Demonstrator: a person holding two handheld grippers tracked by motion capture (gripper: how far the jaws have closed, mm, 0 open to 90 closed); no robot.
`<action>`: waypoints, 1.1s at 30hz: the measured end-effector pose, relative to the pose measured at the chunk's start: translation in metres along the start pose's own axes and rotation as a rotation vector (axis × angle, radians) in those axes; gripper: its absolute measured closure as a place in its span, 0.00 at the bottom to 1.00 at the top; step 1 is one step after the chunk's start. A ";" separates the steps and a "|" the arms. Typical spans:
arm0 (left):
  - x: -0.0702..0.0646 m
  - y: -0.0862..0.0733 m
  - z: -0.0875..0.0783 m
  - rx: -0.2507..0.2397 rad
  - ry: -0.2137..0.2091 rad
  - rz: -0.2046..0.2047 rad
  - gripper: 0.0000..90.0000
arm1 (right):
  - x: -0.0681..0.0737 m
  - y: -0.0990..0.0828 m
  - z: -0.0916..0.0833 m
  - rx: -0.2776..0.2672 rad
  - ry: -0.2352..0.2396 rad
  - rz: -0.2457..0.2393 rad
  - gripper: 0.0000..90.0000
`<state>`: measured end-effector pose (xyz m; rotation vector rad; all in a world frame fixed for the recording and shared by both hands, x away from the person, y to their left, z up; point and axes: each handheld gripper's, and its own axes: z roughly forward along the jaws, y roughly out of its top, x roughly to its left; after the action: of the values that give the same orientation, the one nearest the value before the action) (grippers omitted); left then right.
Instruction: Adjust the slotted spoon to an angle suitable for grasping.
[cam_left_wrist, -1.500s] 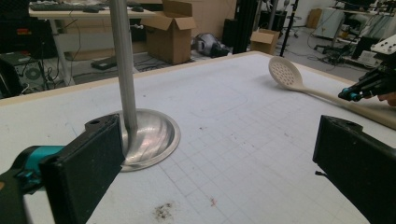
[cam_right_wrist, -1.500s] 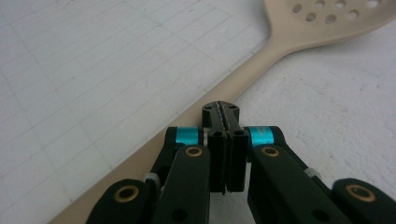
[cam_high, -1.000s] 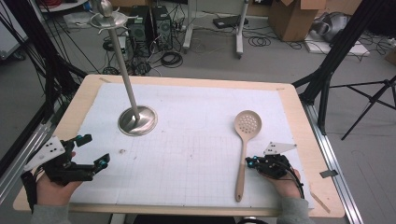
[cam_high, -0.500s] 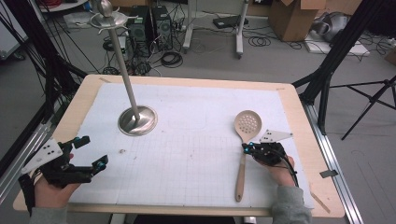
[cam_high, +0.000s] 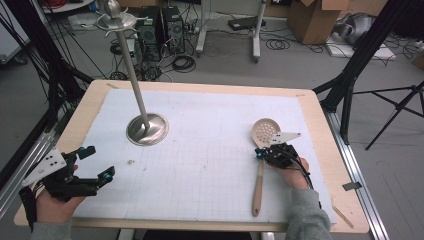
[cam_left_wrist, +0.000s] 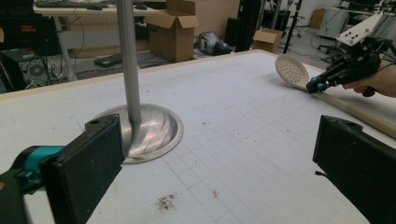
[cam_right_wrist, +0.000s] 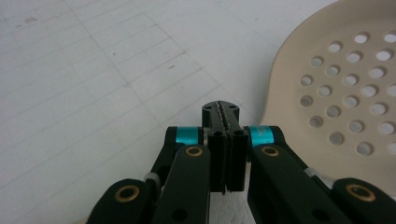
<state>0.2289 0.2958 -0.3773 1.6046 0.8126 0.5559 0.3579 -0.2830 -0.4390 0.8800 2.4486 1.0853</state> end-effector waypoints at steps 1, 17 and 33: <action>0.000 0.000 0.000 0.003 -0.001 0.002 0.03 | 0.001 0.000 0.000 0.002 -0.005 0.006 1.00; -0.001 -0.003 0.000 0.013 -0.001 -0.004 0.03 | -0.002 -0.026 -0.022 -0.054 -0.035 0.094 1.00; -0.004 -0.003 0.008 0.017 -0.024 -0.002 0.03 | 0.015 -0.045 -0.080 -0.151 -0.004 0.059 1.00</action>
<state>0.2320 0.2880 -0.3817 1.6226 0.8029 0.5283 0.2878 -0.3411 -0.4205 0.9099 2.3153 1.2693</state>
